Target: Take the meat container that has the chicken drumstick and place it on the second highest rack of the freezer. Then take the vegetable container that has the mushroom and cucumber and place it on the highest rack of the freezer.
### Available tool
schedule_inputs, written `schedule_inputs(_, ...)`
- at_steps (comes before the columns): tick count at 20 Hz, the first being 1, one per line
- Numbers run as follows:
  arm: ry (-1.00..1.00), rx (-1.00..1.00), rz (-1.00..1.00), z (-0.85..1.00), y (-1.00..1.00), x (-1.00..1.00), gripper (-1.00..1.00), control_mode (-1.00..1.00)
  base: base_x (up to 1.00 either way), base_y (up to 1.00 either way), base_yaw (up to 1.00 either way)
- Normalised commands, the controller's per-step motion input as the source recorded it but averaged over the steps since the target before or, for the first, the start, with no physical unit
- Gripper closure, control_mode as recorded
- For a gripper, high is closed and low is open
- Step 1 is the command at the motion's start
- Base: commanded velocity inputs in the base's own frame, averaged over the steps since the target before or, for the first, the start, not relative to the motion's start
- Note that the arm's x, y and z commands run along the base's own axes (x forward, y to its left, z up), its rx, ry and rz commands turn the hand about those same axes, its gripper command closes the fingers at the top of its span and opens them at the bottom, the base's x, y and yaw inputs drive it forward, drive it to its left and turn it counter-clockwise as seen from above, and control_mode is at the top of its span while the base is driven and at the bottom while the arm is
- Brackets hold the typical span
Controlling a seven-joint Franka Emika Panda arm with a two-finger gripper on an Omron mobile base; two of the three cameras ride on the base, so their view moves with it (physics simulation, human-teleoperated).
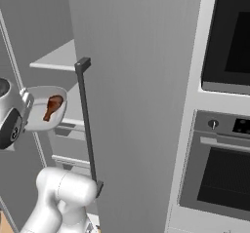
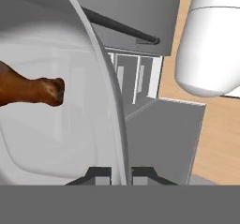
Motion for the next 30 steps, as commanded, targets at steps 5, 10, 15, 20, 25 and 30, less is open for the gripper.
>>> schedule_inputs(5, -0.01, 0.00, 0.00, -0.63, 0.11, 0.65, 1.00, -1.00, 0.00, 0.00, 0.00)
schedule_inputs(10, -0.06, -0.02, 0.01, -0.62, 0.29, 0.50, 1.00, -1.00, 0.00, 0.00, 0.00)
schedule_inputs(15, -0.08, -0.04, 0.00, -0.17, 0.12, 0.50, 1.00, -1.00, 0.00, 0.00, 0.00)
schedule_inputs(20, 0.01, 0.01, 0.00, 0.00, 0.07, 0.36, 1.00, -1.00, 0.00, 0.00, 0.00)
schedule_inputs(25, 0.00, 0.01, 0.00, 0.00, 0.04, 0.38, 1.00, -1.00, 0.00, 0.00, 0.00)
schedule_inputs(30, -0.01, -0.04, -0.10, 0.00, 0.13, 0.60, 1.00, -1.00, 0.00, 0.00, 0.00)
